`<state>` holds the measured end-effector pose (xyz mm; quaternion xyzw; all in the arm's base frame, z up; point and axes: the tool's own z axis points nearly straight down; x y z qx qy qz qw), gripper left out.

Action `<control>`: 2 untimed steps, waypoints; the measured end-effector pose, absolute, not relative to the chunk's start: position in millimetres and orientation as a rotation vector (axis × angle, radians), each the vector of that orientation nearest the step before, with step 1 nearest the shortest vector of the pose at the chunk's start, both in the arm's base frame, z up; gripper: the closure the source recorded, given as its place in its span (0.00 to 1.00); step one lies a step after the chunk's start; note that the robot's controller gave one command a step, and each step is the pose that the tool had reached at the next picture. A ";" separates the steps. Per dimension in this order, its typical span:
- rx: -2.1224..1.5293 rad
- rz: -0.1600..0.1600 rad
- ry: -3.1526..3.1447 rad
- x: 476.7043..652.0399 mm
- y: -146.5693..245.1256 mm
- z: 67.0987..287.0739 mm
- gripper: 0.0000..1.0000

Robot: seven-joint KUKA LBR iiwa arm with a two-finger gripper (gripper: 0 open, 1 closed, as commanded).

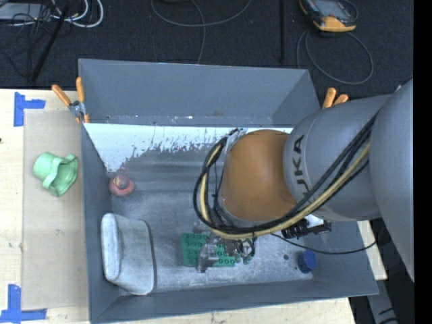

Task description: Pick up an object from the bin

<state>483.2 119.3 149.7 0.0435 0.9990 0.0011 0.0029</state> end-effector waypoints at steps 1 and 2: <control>0.133 0.002 3.138 484.0 119.1 175.5 1.00; 0.128 0.001 3.139 484.7 119.1 195.5 1.00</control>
Offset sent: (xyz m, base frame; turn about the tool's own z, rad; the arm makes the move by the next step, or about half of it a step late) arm 0.0001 -0.0001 0.0253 0.0000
